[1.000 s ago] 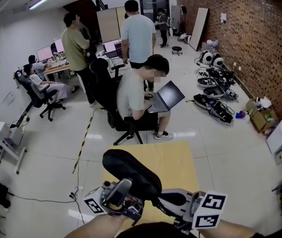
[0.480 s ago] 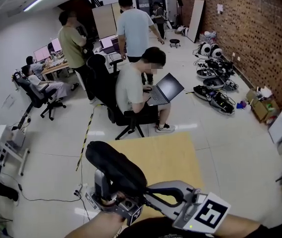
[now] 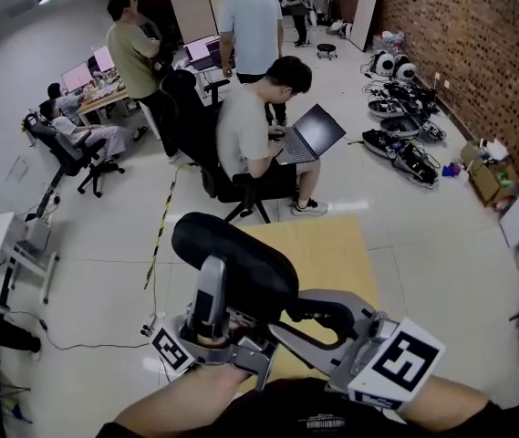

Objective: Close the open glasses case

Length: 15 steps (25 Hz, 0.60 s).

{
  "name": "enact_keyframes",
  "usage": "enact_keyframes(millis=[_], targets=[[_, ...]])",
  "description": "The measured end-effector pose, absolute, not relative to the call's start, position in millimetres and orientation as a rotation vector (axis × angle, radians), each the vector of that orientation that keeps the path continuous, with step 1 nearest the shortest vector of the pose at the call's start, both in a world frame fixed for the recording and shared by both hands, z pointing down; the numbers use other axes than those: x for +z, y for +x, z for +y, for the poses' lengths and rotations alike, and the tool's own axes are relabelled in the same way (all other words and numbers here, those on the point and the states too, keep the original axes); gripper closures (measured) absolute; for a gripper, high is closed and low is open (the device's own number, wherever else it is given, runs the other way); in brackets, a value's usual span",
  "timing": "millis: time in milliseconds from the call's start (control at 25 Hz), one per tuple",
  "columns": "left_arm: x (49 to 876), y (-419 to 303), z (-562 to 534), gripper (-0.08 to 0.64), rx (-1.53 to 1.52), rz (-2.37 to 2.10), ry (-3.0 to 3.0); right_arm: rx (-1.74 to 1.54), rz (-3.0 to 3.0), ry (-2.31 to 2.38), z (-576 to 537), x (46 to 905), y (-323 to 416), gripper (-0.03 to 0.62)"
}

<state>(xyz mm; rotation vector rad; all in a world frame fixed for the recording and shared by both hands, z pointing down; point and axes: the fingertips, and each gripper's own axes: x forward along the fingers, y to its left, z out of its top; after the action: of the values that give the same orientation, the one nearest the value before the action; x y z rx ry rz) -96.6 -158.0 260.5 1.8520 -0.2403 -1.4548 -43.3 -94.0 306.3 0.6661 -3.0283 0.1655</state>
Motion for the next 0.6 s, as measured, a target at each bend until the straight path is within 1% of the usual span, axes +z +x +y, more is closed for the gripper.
enact_keyframes(millis=[480,560,600], targets=[[244,-69,-172,0.299,-1.384,-0.293,1.911,0.223,-2.922,0.892,-128,307,-32,0.474],[244,-65,-171,0.299,-1.371,-0.293,1.926,0.206,-2.910,0.906,-129,307,-29,0.486],[245,-64,-171,0.299,-1.365,-0.295,1.930,0.182,-2.898,0.913,-129,307,-28,0.508]])
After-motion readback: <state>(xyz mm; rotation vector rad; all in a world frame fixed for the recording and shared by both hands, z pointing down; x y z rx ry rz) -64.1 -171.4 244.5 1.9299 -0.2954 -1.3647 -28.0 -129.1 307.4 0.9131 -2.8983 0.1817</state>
